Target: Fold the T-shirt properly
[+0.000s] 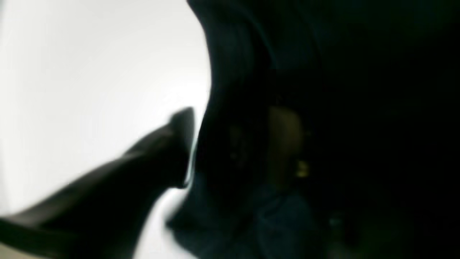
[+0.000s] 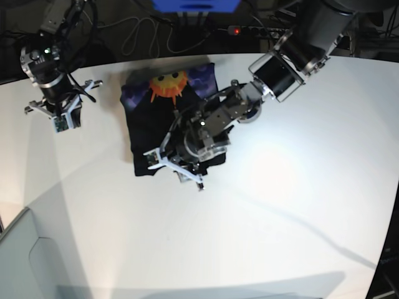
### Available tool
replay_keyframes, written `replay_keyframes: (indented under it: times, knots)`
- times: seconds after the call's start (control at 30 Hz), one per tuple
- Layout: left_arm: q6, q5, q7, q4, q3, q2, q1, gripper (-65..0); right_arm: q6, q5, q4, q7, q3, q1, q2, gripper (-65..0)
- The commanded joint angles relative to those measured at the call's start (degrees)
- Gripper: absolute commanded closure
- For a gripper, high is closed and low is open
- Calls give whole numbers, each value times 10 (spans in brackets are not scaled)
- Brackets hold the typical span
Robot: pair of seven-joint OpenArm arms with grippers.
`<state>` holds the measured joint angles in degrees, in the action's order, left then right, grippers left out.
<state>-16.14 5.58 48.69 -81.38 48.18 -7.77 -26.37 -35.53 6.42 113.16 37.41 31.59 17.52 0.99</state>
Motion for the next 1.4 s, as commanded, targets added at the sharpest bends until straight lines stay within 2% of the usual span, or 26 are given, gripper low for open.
replay_keyframes:
  times: [0.0,0.1,0.23,0.43,0.67,0.8,0.9,1.07,1.37]
  knots:
    - [2,3,-8,-27,-4,1,-14,-390,-11,-7,11,-11,2,3,-2,-6]
    - [7,5,-7,-72,-15,-11,-14,-396,-12,-7,11,-11,0,6,-1,-6]
    - [3,3,-7,-125,-102,-18,15,-396,-14,-7,16,-11,1,6,18,-5]
    - [3,2,-7,-197,-321,-28,115,-396,-14,-26,72,-11,-32,27,40,-1]
    - [2,-1,-7,-238,-577,-24,244,-397,-14,-29,56,-13,-156,51,41,-1]
    - [2,-70,-7,-238,-693,-30,296,-397,-14,-29,18,-16,-193,51,39,-1]
    - [2,-141,-7,-234,-771,-56,330,-397,-14,-29,-16,-17,-195,58,38,-1]
    - [2,-214,-7,-228,-847,-79,366,-397,-14,-29,-22,-33,-199,89,22,-1]
    - [2,-223,-1,-207,-901,-76,373,-394,-14,-29,-29,-39,-199,103,12,-1]
